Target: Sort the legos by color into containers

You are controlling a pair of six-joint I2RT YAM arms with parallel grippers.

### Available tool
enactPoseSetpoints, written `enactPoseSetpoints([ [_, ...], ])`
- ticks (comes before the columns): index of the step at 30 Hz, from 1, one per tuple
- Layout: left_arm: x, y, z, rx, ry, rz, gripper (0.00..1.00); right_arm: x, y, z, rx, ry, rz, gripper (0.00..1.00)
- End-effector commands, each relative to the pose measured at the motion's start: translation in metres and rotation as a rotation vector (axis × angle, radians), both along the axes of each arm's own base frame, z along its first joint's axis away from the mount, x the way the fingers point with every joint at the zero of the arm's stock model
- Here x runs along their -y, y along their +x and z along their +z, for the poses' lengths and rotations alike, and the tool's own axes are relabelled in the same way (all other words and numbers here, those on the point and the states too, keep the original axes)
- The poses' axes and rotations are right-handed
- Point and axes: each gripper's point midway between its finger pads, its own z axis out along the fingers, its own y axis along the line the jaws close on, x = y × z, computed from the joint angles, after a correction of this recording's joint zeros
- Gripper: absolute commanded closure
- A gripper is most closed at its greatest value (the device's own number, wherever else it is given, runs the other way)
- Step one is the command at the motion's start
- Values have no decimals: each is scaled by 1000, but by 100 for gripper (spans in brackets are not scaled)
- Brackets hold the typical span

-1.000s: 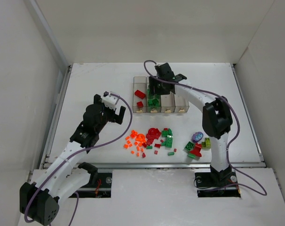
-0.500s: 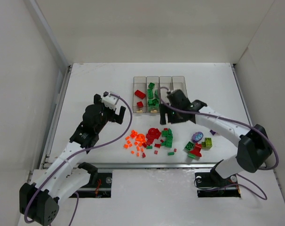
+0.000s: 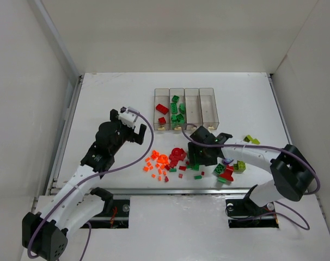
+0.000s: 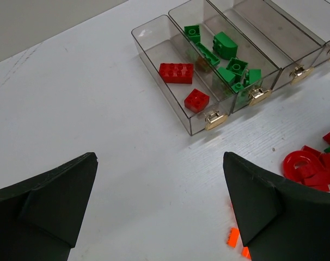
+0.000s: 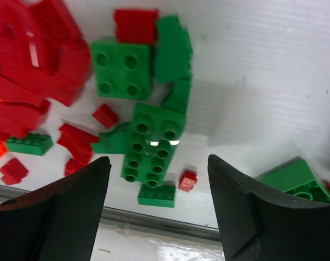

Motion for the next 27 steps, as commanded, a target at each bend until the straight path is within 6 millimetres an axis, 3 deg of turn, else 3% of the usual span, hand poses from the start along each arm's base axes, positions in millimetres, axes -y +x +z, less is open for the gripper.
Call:
enactPoseSetpoints([
  [1,4,-7,15,41,-43,-26,0,6,-4,2,27,22,-70,23],
  [5,3,-10,14,43,-44,-26,0,5,-2,-2,56,47,-60,29],
  [10,5,-13,12,28,-53,-41,0,-8,5,7,92,87,-28,34],
  [16,6,-13,17,40,-68,-40,0,-9,13,7,128,80,-8,47],
  [20,7,-14,17,39,-70,-49,0,-9,13,0,120,65,2,69],
  [21,7,-14,17,39,-70,-49,0,-7,15,0,123,45,8,81],
  [24,7,-15,20,48,-74,-49,0,-5,20,12,156,39,6,98],
  [25,5,-15,17,40,-68,-40,0,0,18,13,156,21,0,100],
  [27,5,-15,13,32,-65,-40,0,-2,24,35,206,42,21,100],
])
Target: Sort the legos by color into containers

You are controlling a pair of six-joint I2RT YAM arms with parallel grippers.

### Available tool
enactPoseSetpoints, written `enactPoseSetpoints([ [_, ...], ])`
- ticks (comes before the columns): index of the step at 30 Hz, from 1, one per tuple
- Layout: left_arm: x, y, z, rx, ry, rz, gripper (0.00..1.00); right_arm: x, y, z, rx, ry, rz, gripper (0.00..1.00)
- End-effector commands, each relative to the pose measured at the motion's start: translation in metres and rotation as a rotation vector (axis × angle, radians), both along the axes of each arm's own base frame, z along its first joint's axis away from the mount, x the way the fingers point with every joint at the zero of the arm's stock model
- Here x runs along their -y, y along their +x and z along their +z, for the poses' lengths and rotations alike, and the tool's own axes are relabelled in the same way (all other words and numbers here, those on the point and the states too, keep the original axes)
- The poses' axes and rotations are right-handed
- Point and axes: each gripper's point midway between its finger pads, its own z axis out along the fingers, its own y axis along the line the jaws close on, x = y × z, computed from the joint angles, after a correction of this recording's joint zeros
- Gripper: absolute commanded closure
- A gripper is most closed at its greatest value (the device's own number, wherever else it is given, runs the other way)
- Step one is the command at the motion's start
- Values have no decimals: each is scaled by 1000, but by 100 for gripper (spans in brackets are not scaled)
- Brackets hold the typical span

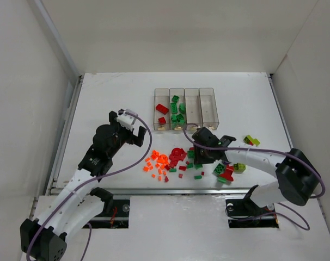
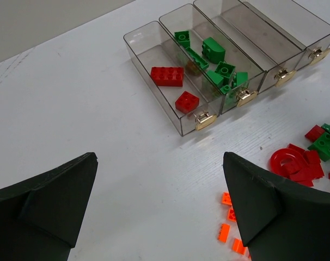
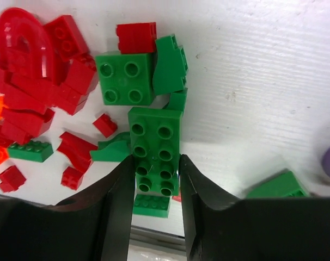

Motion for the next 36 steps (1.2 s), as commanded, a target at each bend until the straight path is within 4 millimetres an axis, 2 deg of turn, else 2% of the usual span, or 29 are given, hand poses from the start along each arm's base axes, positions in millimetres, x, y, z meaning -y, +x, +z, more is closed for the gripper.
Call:
enactPoseSetpoints([
  [1,3,-3,6,21,-28,-9,0,-7,18,45,128,30,33,100],
  [2,3,-3,6,21,-28,-9,0,-12,23,65,176,68,43,100],
  [4,-1,-1,6,22,-26,9,0,-13,27,85,228,84,82,100],
  [5,-2,-1,1,14,-22,10,0,-22,30,99,265,133,110,100],
  [6,-2,-1,1,14,-22,10,0,-31,34,123,321,193,142,100],
  [7,-2,-1,1,14,-22,10,0,-40,38,134,367,214,215,100],
  [8,-2,-1,1,14,-22,10,0,-61,40,157,427,314,290,100],
  [9,-4,1,-1,6,-18,19,0,-73,46,172,470,349,333,100],
  [11,-4,1,-1,2,-26,21,0,-86,62,189,545,375,379,100],
  [12,-4,1,-1,2,-26,21,0,-90,79,199,585,392,354,100],
  [13,-6,2,-1,2,-26,30,0,-98,101,200,585,374,343,100],
  [15,-10,4,-4,-4,-18,53,0,-100,133,199,574,343,298,100],
  [16,-12,6,-4,-4,-18,62,0,-105,167,197,565,324,263,100],
  [17,-16,6,-6,-10,-10,83,0,-101,193,214,591,316,221,100],
  [18,-16,6,-6,-10,-10,83,0,-106,198,187,538,292,216,100],
  [19,-18,7,-6,-5,2,93,0,-99,213,177,506,266,190,100],
  [20,-21,9,-9,-14,6,103,0,-108,237,169,489,261,169,100],
  [22,-24,12,-5,-1,14,121,0,-108,255,152,439,236,144,100],
  [23,-24,12,-10,-17,23,121,0,-110,273,144,432,229,130,100],
  [25,-28,13,-10,-13,31,128,0,-109,287,134,412,231,77,100],
  [27,-27,14,-13,-23,36,128,0,-108,298,123,402,229,59,100],
  [29,-30,15,-16,-28,48,135,0,-112,303,126,420,245,52,99],
  [31,-32,18,-16,-28,47,145,0,-112,304,120,410,240,52,97],
  [35,-35,20,-19,-37,51,156,0,-110,303,109,396,222,45,91],
  [36,-35,21,-17,-28,47,156,0,-105,306,103,387,215,36,87],
])
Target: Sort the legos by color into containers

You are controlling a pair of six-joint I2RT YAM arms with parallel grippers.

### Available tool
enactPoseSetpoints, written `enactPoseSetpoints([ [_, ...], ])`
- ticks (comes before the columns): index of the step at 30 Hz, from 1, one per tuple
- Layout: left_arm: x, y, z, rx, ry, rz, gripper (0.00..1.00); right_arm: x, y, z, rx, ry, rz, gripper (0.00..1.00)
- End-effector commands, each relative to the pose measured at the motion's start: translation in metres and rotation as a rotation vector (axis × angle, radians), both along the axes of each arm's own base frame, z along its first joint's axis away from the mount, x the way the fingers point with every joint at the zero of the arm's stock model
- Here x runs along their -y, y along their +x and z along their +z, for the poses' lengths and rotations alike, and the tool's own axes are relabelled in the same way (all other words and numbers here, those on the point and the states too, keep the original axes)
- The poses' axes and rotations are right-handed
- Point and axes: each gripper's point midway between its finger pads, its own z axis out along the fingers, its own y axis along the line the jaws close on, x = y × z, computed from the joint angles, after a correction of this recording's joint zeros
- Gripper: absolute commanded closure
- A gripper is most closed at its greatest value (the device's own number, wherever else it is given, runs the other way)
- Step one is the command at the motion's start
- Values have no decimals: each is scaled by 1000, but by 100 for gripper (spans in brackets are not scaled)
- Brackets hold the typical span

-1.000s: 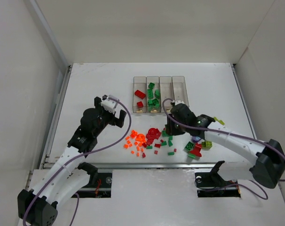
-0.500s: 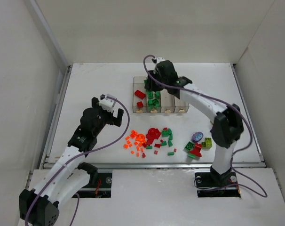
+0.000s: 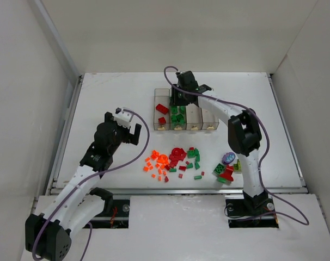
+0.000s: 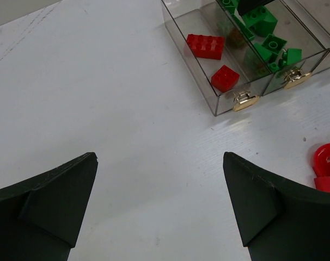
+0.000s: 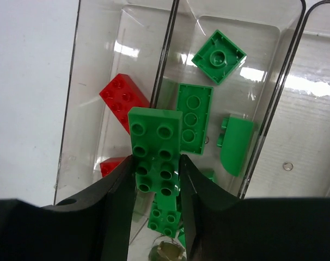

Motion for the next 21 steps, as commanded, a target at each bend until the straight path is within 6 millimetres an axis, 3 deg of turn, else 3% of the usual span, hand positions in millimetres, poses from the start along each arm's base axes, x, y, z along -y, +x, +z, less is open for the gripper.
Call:
enactPoseSetpoints([
  [1,-6,7,13,47,-6,26,0,-4,13,29,67,39,-20,84],
  [2,-4,6,13,46,-9,18,0,-4,13,24,59,35,-20,80],
  [3,-7,8,10,38,-5,27,0,-4,13,24,59,35,-20,64],
  [8,-3,8,7,27,-7,8,0,4,15,20,40,49,-31,38],
  [14,-4,9,2,9,-4,8,0,6,11,44,85,41,14,33],
  [15,-4,9,2,9,-4,8,0,1,5,57,103,41,34,33],
  [21,-4,10,6,18,-7,8,0,13,-35,65,140,-65,144,33],
])
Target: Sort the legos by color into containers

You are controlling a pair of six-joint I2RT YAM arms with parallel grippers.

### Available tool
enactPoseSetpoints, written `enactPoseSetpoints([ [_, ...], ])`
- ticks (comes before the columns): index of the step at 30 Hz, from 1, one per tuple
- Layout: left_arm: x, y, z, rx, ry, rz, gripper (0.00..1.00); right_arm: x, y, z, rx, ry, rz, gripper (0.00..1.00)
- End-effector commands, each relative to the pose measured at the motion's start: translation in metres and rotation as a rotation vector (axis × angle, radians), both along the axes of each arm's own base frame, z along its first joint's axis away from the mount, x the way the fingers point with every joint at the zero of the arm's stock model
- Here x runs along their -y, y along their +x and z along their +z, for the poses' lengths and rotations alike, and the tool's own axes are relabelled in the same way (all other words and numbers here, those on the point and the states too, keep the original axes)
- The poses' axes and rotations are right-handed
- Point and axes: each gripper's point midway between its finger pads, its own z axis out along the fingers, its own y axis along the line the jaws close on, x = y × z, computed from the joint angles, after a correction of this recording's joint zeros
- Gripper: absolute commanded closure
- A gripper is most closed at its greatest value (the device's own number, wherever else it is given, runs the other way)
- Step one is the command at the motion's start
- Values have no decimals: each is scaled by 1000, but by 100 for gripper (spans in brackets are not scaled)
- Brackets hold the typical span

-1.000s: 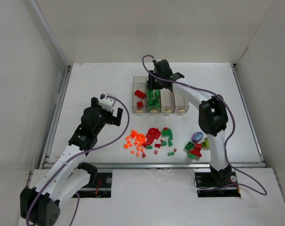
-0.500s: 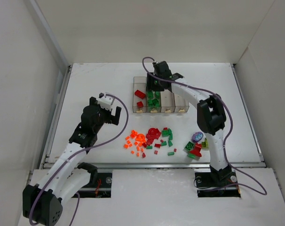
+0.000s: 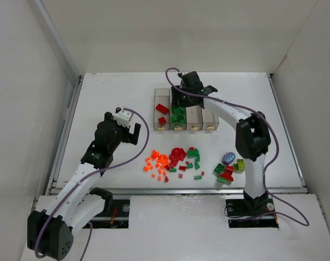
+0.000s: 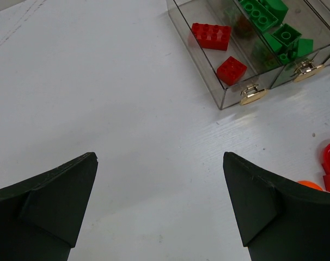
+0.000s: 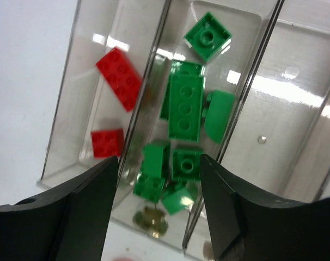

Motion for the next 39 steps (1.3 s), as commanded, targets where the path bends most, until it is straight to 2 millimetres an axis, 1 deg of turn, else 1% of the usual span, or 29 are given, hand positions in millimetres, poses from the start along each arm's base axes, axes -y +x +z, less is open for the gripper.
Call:
enactPoseSetpoints([
  [1,4,5,18,53,-22,-16,0,0,-33,47,100,-33,112,33],
  [3,4,4,13,45,-19,-16,0,-2,-55,39,91,-78,176,33],
  [4,4,4,13,44,-19,-16,0,-7,-71,33,77,-98,215,33],
  [5,5,3,13,44,-22,-24,0,-1,-87,21,50,-132,233,33],
  [7,5,4,15,52,-25,-25,0,-4,-106,10,29,-153,284,33],
  [8,5,4,15,52,-25,-25,0,-4,-123,-5,-9,-167,313,33],
  [9,7,4,15,51,-27,-33,0,-4,-129,-8,-16,-172,323,33],
  [11,7,4,15,51,-27,-33,0,-9,-148,-21,-61,-172,370,33],
  [12,7,4,13,51,-27,-33,0,-5,-153,-29,-82,-184,371,33],
  [13,7,4,13,51,-27,-33,0,-7,-159,-38,-101,-197,384,34],
  [14,7,4,13,51,-27,-33,0,-8,-160,-38,-105,-191,390,34],
  [15,7,3,13,48,-35,-31,0,-10,-169,-47,-128,-197,409,36],
  [16,7,3,16,57,-38,-31,0,-7,-172,-51,-139,-204,410,36],
  [18,7,2,14,48,-35,-30,0,-17,-178,-57,-152,-176,445,37],
  [19,7,2,14,48,-35,-30,0,-15,-181,-63,-172,-180,438,37],
  [21,7,2,14,48,-35,-30,0,-19,-182,-62,-173,-158,452,38],
  [22,6,1,11,40,-33,-30,0,-19,-183,-68,-182,-163,453,38],
  [23,6,1,11,40,-33,-30,0,-19,-183,-68,-182,-163,453,40],
  [25,6,1,11,40,-33,-30,0,-18,-189,-76,-209,-162,464,45],
  [26,6,1,11,40,-33,-30,0,-18,-189,-76,-209,-162,464,46],
  [27,6,1,11,40,-33,-30,0,-15,-192,-83,-225,-171,464,46],
  [29,6,0,14,48,-35,-30,0,-15,-192,-85,-225,-171,464,48],
  [30,6,0,14,48,-35,-30,0,-13,-195,-88,-238,-171,457,51],
  [31,6,0,14,48,-35,-30,0,-13,-195,-88,-238,-172,457,51],
  [35,8,0,14,47,-38,-39,0,-12,-196,-90,-242,-168,449,57],
  [36,7,-1,17,56,-41,-39,0,-12,-196,-94,-250,-172,449,60],
  [37,7,-2,13,47,-38,-39,0,-12,-196,-94,-250,-172,449,62],
  [38,7,-2,13,47,-38,-39,0,-12,-196,-94,-250,-172,449,66],
  [39,7,-2,13,47,-38,-39,0,-13,-198,-94,-254,-165,455,67],
])
